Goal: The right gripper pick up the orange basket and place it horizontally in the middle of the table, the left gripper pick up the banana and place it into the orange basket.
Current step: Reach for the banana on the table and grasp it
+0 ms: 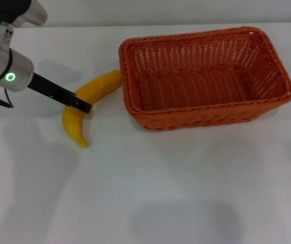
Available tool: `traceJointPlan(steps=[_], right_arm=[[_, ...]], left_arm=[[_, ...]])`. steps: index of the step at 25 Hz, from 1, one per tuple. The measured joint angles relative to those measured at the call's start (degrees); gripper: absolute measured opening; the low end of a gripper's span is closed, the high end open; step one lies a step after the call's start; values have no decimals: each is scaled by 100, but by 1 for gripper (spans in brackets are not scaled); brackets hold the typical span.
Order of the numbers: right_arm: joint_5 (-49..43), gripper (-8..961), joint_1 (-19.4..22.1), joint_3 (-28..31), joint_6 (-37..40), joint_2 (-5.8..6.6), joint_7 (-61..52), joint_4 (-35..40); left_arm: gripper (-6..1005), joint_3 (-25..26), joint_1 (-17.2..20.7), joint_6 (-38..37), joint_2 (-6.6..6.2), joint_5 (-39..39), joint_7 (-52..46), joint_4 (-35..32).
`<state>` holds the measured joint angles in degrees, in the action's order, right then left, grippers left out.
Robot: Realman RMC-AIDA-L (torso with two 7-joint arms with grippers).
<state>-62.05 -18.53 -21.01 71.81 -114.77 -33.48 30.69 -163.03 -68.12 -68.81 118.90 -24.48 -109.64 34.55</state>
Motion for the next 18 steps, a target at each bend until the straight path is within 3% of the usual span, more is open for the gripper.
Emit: traceJointPlan(steps=[18], right_arm=[[0,848,51,27,8,0,-9,33]], left_arm=[[811,-9,18,8,-8,-74,-268,58]])
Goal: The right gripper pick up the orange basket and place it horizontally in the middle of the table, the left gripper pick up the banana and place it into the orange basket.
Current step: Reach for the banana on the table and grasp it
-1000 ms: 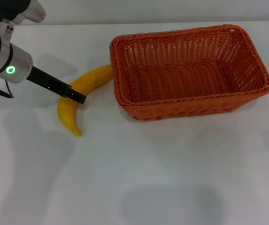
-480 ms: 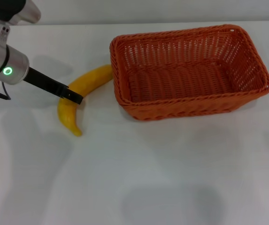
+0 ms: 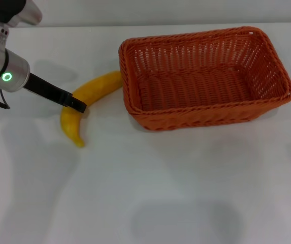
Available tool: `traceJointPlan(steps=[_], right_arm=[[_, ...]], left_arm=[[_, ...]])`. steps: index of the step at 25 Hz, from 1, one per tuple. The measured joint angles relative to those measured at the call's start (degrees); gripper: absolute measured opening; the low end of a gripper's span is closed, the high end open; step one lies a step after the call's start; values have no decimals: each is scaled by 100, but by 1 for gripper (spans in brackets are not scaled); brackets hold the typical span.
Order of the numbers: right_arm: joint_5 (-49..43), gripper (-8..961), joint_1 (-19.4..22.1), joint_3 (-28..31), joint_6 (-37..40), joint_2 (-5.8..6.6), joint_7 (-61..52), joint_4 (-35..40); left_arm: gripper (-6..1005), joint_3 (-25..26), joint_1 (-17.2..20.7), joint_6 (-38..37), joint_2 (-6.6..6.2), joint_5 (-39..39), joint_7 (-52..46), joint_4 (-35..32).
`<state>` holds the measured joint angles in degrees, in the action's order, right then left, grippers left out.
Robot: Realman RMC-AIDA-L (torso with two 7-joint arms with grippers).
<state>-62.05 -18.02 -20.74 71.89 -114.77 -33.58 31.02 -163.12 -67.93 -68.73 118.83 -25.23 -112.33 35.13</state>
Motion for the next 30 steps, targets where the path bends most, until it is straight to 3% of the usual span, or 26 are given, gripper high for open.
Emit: traceJointPlan(steps=[8,18,22,30], right_arm=[[0,848,1,0,3,0,-4,14],[81,847,4,0,10,0,9,34],[81,847,23,0,10,0,10,63],[81,847,15,-1,-19,0,9,81]], left_arm=[[630,-1,-31,8,-3,-109,-165,25],[502,-1,-53,6,14,-134,-241,208],[506,6,27,25,43,-85,-330,417],[514,9,652,610,60,1334,-216,653]])
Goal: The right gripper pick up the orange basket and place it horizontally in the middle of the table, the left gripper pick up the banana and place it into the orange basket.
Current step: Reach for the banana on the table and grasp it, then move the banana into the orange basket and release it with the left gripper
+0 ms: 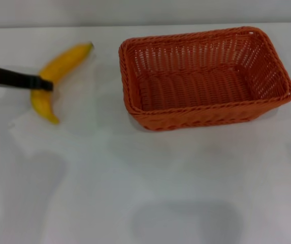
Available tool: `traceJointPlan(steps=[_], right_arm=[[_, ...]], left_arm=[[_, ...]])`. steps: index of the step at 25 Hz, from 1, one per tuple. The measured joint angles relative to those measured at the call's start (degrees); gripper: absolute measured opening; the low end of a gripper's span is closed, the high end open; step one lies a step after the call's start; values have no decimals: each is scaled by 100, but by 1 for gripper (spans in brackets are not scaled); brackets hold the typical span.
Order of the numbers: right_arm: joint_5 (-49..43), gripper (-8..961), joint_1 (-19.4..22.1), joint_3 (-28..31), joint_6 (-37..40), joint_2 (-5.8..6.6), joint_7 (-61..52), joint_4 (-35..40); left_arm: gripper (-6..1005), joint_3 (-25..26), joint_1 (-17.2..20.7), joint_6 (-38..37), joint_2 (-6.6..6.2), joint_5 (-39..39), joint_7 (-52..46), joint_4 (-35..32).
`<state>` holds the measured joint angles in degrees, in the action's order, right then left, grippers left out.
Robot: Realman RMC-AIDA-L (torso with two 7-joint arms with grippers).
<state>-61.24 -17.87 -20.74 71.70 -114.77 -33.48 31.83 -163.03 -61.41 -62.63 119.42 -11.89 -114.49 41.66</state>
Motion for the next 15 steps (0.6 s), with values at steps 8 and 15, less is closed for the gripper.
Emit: traceJointPlan(steps=[8,15], right_arm=[[-23,847,-58,-34,-42,8,0,4],[-33,847,-61,-50,-85,7,0,-3]], left_arm=[[522,-1,582,-342,-31,3090,1224,39],[529,-1,815,-1754,-36,5146,2183,-242]])
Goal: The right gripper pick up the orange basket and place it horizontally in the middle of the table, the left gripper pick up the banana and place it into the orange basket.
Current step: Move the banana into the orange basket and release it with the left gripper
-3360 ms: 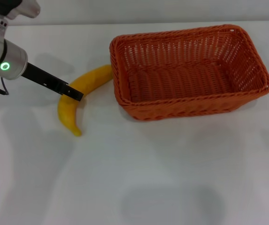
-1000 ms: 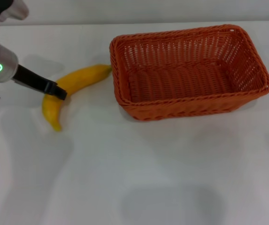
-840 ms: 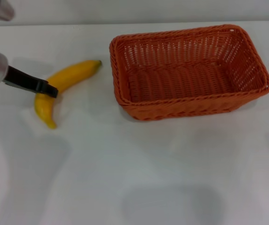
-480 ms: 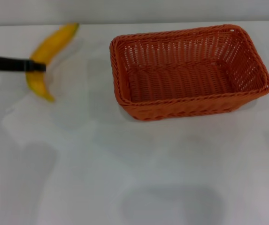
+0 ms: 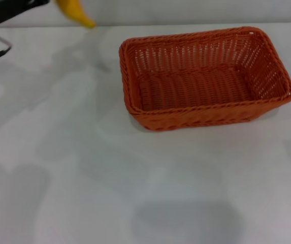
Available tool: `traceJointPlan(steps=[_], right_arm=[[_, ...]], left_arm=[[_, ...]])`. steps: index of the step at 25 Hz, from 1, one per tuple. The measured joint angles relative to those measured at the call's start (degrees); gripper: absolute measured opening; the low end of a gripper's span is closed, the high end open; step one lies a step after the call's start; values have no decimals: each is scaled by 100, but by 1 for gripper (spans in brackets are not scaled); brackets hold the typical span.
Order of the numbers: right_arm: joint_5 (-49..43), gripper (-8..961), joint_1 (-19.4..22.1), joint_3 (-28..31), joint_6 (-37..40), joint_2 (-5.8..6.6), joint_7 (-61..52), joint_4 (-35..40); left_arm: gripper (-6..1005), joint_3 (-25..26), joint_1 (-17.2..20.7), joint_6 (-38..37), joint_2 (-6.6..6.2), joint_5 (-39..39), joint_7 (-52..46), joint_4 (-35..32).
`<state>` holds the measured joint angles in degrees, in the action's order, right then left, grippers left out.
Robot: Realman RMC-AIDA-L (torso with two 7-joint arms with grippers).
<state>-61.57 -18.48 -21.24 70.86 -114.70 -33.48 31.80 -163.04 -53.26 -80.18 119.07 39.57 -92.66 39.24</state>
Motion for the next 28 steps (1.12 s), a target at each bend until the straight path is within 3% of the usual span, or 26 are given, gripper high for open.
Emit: traceJointPlan(steps=[4,9,18,28], right_arm=[[13,847,2,-7,2,-3,0,-36],[22,847,17,-11,26,-6,0,-57],[23,847,1,-13,70,-23,0,-69],[23,847,-24,-29,154,-29,0,-83]], left_arm=[[533,0,-146,-458,-28,190,158,-554],[538,1,-351,-573,-18,-202,345,-1115],[547,1,-475,45,-16,-1308,597,-1945],[557,1,-585,284,-10,-1959,535,-2167]])
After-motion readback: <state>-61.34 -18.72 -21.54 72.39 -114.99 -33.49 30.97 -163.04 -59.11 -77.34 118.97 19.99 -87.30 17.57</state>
